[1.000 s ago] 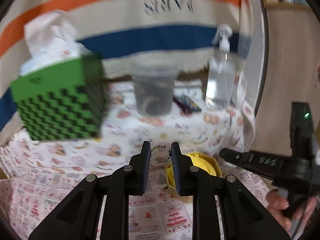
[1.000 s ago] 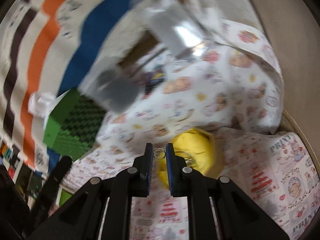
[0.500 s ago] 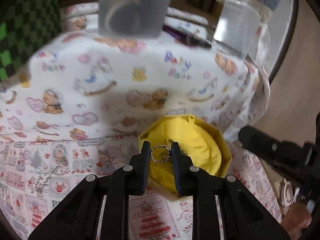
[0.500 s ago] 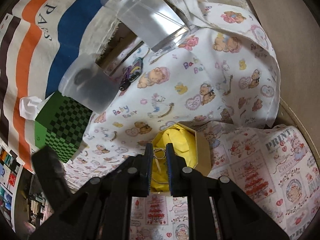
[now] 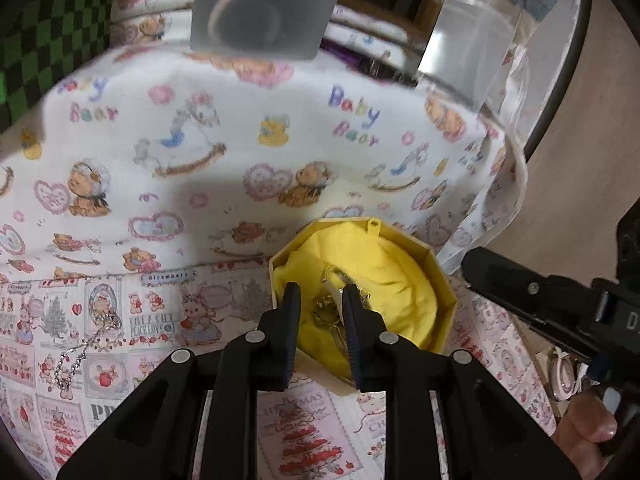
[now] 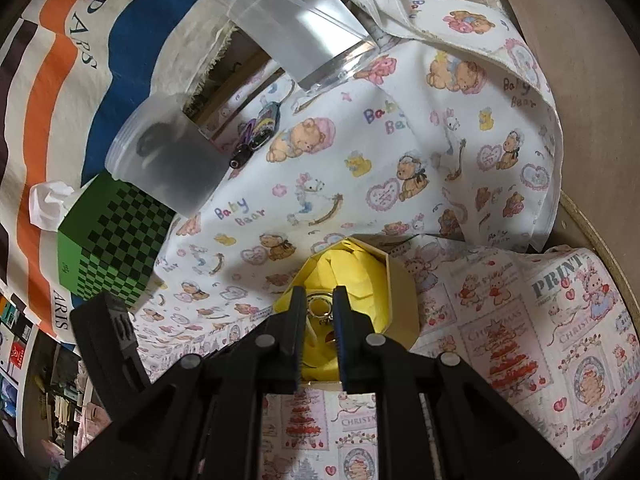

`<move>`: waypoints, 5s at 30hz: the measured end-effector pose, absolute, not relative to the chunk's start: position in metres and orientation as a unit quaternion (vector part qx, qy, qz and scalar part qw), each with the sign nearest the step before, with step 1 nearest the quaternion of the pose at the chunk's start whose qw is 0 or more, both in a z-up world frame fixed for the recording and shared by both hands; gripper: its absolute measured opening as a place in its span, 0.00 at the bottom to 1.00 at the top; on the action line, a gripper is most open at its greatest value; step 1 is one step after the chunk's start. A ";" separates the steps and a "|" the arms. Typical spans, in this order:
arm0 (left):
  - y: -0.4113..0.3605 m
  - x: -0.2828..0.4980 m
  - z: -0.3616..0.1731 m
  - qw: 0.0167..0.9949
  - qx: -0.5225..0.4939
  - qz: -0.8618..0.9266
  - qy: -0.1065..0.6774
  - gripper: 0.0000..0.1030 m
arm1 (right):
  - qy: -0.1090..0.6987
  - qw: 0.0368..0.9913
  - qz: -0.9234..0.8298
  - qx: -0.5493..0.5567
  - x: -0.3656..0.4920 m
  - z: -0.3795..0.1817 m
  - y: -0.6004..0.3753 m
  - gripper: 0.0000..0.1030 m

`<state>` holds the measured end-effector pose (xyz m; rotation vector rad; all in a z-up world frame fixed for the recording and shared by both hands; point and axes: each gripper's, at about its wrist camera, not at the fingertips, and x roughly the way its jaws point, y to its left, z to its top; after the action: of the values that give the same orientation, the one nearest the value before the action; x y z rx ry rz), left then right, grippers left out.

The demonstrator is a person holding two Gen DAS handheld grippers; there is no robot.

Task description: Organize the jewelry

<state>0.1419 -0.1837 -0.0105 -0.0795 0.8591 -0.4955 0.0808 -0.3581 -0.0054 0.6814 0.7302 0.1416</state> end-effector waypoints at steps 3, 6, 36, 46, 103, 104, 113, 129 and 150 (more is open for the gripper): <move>-0.180 0.137 -0.001 0.888 -0.040 -0.239 0.391 0.37 | 0.343 0.877 0.076 0.329 0.079 -0.002 -0.358 0.19; -0.174 0.129 0.015 0.904 -0.029 -0.217 0.368 0.37 | 0.338 0.880 0.076 0.324 0.077 0.001 -0.359 0.23; -0.036 0.124 -0.015 0.941 0.009 -0.045 0.335 0.89 | 0.315 0.935 -0.011 0.162 0.068 0.014 -0.297 0.90; -0.042 0.148 -0.047 0.905 0.034 -0.030 0.423 0.59 | 0.320 0.938 -0.028 0.127 0.072 0.006 -0.278 0.94; 0.017 0.111 0.017 0.957 -0.071 -0.044 0.278 0.03 | 0.406 0.885 -0.166 0.155 0.148 -0.071 -0.183 0.30; 0.020 0.112 0.018 0.957 -0.075 -0.042 0.277 0.03 | 0.409 0.883 -0.174 0.152 0.153 -0.070 -0.179 0.30; 0.042 0.112 0.020 0.956 -0.105 -0.030 0.272 0.03 | 0.423 0.883 -0.162 0.126 0.171 -0.070 -0.174 0.10; 0.032 0.109 0.024 0.960 -0.087 -0.037 0.262 0.03 | 0.373 0.922 0.050 0.088 0.109 -0.030 -0.165 0.09; 0.019 0.081 0.051 0.978 -0.038 -0.044 0.200 0.03 | 0.262 0.924 0.220 0.169 0.050 0.019 -0.249 0.09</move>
<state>0.0810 0.0194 0.0506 -0.0757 0.4026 -0.0896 0.0500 -0.2493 0.0194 0.3477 0.5386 0.4512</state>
